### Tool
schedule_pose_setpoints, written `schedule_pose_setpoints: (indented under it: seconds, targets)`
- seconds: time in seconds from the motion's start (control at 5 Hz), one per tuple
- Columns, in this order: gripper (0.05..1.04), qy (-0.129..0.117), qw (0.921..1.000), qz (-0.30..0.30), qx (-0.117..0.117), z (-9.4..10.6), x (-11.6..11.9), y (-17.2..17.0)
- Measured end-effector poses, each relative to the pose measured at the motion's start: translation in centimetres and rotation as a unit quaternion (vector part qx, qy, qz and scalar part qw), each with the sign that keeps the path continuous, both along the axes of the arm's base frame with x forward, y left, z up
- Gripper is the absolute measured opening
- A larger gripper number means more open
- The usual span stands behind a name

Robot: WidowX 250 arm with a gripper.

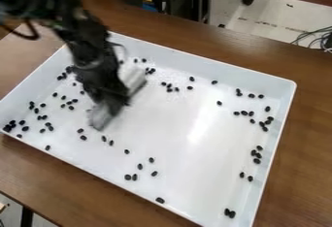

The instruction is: Sweep into pile

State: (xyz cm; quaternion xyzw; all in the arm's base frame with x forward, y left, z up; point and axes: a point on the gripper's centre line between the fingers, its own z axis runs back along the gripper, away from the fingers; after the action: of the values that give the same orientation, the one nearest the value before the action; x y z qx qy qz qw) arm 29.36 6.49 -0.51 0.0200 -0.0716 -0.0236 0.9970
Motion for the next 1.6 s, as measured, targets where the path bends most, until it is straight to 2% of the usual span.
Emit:
schedule_pose_setpoints:
  seconds: [0.2,0.4,0.6,0.8,1.0,1.2,1.4,1.6]
  targets:
    - [0.354,-0.018,0.9996,-0.003,0.022,0.3,-1.4,5.1]
    - [0.354,-0.025,0.9991,-0.033,0.006,0.6,-1.7,5.6]
    - [0.354,-0.045,0.9969,-0.057,-0.031,1.1,-1.8,3.7]
    - [0.354,-0.045,0.9955,-0.073,-0.041,2.0,-1.5,1.0]
    - [0.354,-0.063,0.993,-0.077,-0.064,3.7,-0.4,-4.0]
    - [0.354,-0.052,0.9887,-0.09,-0.108,4.1,-0.6,-8.4]
    - [0.354,-0.034,0.988,-0.091,-0.12,4.6,-0.7,-13.2]
    - [0.354,-0.015,0.9855,-0.09,-0.143,3.3,-0.3,-17.9]
